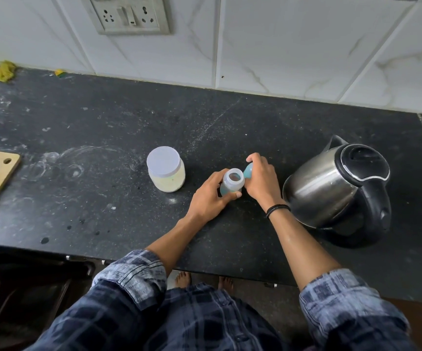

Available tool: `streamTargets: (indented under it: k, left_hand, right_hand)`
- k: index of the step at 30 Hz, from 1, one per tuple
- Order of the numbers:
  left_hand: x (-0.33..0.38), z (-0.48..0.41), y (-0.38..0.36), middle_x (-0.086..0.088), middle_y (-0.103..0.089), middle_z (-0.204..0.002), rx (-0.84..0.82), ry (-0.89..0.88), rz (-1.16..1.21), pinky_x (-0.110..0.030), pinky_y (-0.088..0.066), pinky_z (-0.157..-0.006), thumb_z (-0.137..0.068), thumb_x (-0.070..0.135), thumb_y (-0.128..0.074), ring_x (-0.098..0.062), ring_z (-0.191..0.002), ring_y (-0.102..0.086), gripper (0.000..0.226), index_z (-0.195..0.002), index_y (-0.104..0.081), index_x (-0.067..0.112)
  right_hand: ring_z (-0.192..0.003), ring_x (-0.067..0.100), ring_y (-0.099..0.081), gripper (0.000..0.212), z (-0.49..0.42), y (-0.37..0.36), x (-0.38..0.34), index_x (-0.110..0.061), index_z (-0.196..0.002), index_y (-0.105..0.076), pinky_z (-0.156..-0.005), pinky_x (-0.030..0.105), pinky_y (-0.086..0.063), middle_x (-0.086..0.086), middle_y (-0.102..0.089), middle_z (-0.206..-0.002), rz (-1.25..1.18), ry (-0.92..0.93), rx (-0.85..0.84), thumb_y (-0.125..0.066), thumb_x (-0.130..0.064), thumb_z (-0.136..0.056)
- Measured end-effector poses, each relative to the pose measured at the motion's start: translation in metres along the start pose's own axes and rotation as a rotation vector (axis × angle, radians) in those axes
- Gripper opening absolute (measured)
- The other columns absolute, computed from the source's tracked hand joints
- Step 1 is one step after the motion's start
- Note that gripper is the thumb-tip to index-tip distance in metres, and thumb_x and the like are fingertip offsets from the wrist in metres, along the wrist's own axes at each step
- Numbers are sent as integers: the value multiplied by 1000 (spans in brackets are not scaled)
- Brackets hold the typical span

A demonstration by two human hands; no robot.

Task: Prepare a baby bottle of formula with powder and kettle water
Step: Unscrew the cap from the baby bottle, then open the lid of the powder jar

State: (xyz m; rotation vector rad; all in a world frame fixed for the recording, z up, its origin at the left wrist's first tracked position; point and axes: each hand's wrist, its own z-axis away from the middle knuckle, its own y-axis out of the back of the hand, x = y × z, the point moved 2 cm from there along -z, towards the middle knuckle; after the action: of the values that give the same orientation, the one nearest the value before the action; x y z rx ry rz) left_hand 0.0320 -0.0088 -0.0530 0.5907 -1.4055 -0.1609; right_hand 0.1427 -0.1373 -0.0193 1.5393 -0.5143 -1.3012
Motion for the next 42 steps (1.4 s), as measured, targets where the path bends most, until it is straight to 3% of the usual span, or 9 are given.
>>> streamTargets:
  k: [5, 13, 19, 23, 28, 31, 34, 38, 42]
  left_hand:
    - [1, 0, 1, 21, -58, -137, 1, -9, 5, -41, -51, -105, -82, 59, -73, -5, -123, -58, 62, -138, -47, 46]
    - [-3, -1, 0, 24, -57, -140, -12, 35, 66, -40, -48, -110, -79, 51, -82, 0, -127, -55, 71, -141, -47, 44]
    - [-4, 13, 8, 14, -41, -159, -29, 34, 139, -21, -35, -115, -70, 58, -82, 0, -141, -43, 106, -158, -26, 38]
    - [-3, 23, 16, 10, -45, -153, 66, 5, 181, -22, -38, -114, -83, 46, -81, 0, -138, -46, 91, -158, -31, 31]
    - [5, 34, 28, 10, -56, -139, 220, -40, 164, -22, -44, -109, -93, 11, -72, 0, -131, -52, 61, -147, -48, 26]
    - [9, 44, 40, 27, -59, -121, 373, -90, 56, -21, -53, -97, -94, 2, -63, -4, -113, -62, 39, -126, -66, 24]
    - [9, 55, 54, 38, -55, -111, 546, -109, -35, -12, -48, -82, -93, 4, -59, -4, -99, -59, 30, -109, -70, 27]
    - [1, 66, 73, 25, -47, -104, 771, -53, -29, -29, -49, -78, -88, -3, -64, -9, -100, -46, 37, -108, -60, 28]
    - [-14, 65, 88, 9, -39, -122, 828, 172, 101, -38, -48, -95, -77, 8, -77, -19, -114, -43, 61, -127, -48, 24]
  right_hand:
    - [-113, 41, -57, 49, 1, -2, 2, -7, -133, -55, -90, 41, -43, 16, -60, -135, -40, -13, -14, -69, 4, -87]
    - [-127, 35, -53, 72, 13, 15, 7, -12, -144, -52, -107, 41, -44, 13, -46, -147, -203, -14, -1, -76, 10, -80]
    - [-126, 15, -56, 60, 50, 28, -4, -15, -132, -62, -95, 14, -36, 3, -56, -139, -382, -56, 224, -57, 19, -83]
    - [-114, 11, -58, 49, 65, 38, -27, -8, -122, -68, -97, 9, -41, 5, -65, -124, -455, 49, 361, -56, 18, -82]
    - [-110, 19, -62, 29, 67, 38, -58, -9, -110, -72, -94, 18, -42, 2, -68, -116, -387, 203, 385, -63, 7, -88]
    - [-103, 21, -61, 16, 63, 34, -72, -9, -104, -74, -91, 24, -44, 2, -71, -110, -350, 278, 371, -67, 0, -94]
    - [-100, 23, -61, 11, 55, 28, -88, -11, -103, -76, -87, 28, -46, 1, -72, -106, -305, 314, 332, -68, -6, -97]
    - [-102, 23, -60, 12, 42, 21, -110, -13, -107, -76, -85, 27, -45, 1, -71, -109, -264, 355, 226, -66, -12, -100]
    - [-111, 26, -63, 26, 26, 14, -136, -12, -123, -74, -91, 38, -53, 6, -66, -124, -191, 408, 52, -67, -25, -102]
